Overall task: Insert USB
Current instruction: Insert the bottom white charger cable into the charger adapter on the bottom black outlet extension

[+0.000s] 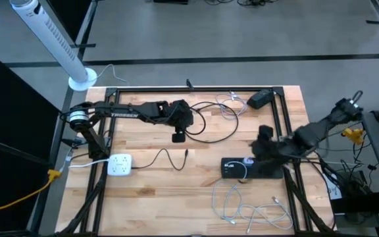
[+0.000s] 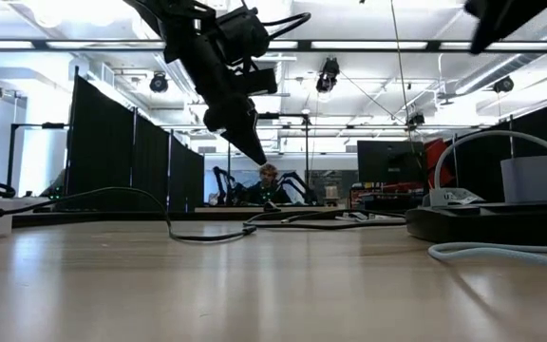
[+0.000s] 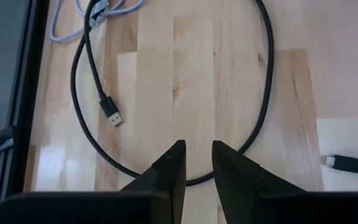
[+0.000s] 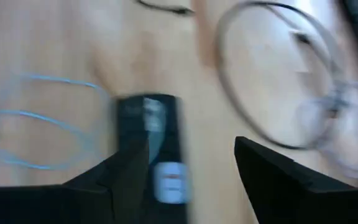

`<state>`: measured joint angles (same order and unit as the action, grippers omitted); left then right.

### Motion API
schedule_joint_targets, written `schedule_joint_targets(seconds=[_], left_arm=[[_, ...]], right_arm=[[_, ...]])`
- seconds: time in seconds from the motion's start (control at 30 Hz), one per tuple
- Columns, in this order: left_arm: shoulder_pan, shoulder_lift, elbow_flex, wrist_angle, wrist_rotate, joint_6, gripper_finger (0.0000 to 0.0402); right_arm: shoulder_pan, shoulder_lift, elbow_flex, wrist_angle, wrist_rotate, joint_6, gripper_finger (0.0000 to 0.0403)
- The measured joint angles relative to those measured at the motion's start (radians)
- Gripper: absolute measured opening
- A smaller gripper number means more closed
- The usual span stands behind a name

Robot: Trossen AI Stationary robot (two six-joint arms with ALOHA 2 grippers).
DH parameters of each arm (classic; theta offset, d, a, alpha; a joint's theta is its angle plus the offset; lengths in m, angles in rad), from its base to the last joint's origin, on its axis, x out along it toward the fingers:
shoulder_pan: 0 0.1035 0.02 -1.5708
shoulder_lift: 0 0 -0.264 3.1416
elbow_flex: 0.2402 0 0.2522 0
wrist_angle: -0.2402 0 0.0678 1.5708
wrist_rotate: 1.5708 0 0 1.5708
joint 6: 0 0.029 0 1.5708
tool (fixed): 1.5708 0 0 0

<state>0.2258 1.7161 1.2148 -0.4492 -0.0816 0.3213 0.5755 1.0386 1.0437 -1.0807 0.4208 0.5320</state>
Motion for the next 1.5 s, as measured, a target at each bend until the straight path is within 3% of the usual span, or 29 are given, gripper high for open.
schedule_joint_targets(seconds=[0.2, 0.33, 0.47, 0.6, 0.8, 1.13, 1.33, 1.5], left_arm=[[-0.055, 0.000, 0.000, 0.005, 0.162, 0.011, 0.0065], [-0.153, 0.000, 0.000, 0.007, 0.177, 0.011, 0.0064], [-0.270, 0.000, 0.000, 0.039, 0.178, 0.017, 0.0064], [-0.389, 0.000, 0.000, 0.098, 0.178, 0.013, 0.0064], [-0.525, 0.024, 0.000, 0.335, 0.179, 0.021, 0.0073], [-0.596, 0.283, 0.036, 0.689, 0.220, 0.045, 0.0153], [-0.596, 0.464, 0.191, 0.652, 0.258, 0.052, 0.0188], [-0.595, 0.559, 0.334, 0.460, 0.254, 0.126, 0.0187]], right_arm=[[0.256, -0.086, -0.204, 0.364, 0.007, 0.122, 0.0200], [0.387, -0.062, -0.285, 0.534, 0.094, 0.158, 0.0191], [0.462, 0.014, -0.292, 0.572, 0.156, 0.197, 0.0181], [0.485, 0.103, -0.280, 0.613, 0.157, 0.194, 0.0171], [0.491, 0.220, -0.255, 0.652, 0.155, 0.190, 0.0156], [0.523, 0.404, -0.123, 0.653, 0.155, 0.190, 0.0136], [0.524, 0.477, -0.016, 0.610, 0.122, 0.171, 0.0134], [0.524, 0.489, 0.062, 0.541, 0.122, 0.175, 0.0141]])
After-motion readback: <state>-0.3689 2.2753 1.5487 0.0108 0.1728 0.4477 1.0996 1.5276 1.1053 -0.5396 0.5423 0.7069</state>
